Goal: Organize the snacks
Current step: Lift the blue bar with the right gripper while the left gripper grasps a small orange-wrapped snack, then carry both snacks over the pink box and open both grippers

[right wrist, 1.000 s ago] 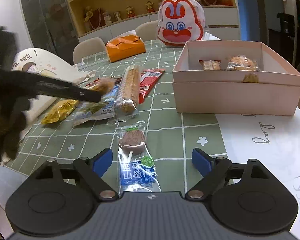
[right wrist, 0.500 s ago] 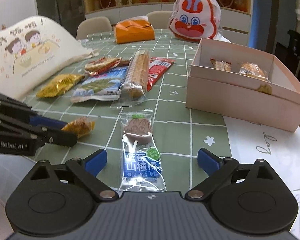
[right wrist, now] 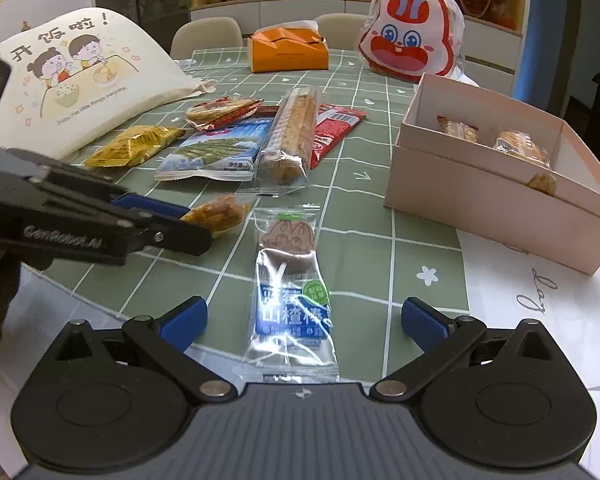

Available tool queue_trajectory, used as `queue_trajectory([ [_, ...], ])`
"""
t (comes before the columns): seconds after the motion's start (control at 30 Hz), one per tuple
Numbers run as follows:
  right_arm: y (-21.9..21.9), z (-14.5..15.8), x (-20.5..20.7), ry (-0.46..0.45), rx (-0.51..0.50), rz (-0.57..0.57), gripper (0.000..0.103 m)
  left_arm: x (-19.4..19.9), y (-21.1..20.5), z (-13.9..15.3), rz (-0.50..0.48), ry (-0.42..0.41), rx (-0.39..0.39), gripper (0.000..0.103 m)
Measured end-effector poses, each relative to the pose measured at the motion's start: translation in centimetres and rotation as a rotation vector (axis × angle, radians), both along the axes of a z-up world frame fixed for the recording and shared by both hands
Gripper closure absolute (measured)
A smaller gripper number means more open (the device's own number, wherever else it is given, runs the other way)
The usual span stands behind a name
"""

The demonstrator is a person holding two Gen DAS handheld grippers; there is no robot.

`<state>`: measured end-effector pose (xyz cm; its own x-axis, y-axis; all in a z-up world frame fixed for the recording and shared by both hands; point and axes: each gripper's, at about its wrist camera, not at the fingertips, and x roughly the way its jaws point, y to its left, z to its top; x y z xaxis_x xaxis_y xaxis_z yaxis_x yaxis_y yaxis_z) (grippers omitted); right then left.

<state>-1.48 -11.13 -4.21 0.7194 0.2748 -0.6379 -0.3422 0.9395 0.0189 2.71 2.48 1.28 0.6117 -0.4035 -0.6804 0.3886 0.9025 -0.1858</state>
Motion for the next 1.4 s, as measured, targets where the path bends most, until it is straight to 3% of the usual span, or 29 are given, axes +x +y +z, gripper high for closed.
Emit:
queue_trajectory([
  [0.13, -0.1, 0.0, -0.3, 0.002, -0.004, 0.021, 0.000, 1.0, 0.1, 0.0, -0.028, 0.021, -0.033, 0.076],
  [0.33, 0.0, 0.5, -0.1, 0.049, -0.025, 0.011, 0.003, 1.3, 2.5, 0.0, -0.028, 0.087, -0.163, 0.079],
  [0.6, 1.2, 1.3, 2.1, 0.053, 0.001, -0.055, 0.017, -0.6, 3.0, 1.5, -0.011, -0.029, -0.145, 0.080],
  [0.7, 2.2, 1.2, 3.1, 0.038, -0.021, -0.054, 0.027, -0.7, 2.7, 1.4, -0.021, -0.041, -0.119, 0.080],
  [0.73, 2.4, 1.2, 3.2, 0.031, -0.028, -0.052, 0.036, -0.6, 2.7, 1.3, -0.022, -0.041, -0.110, 0.080],
  [0.77, 2.5, 1.4, 3.2, 0.027, -0.029, -0.047, 0.052, -0.6, 2.7, 1.3, -0.024, -0.042, -0.106, 0.080],
  [0.83, 2.3, 1.7, 3.0, 0.035, -0.030, -0.026, 0.065, -0.6, 2.8, 1.2, -0.036, -0.040, -0.104, 0.080],
  [1.07, -1.4, 3.2, -0.3, 0.006, 0.011, -0.055, 0.067, -1.2, 1.9, 1.3, -0.102, -0.059, -0.139, 0.080],
  [1.23, -5.5, 5.6, -2.7, -0.035, 0.050, -0.083, 0.067, -1.5, 0.0, 5.1, -0.122, -0.086, -0.206, 0.080],
  [1.4, -10.3, 12.9, -2.3, -0.162, 0.126, -0.127, 0.067, -0.1, -4.2, 13.2, -0.136, -0.263, -0.191, 0.080],
])
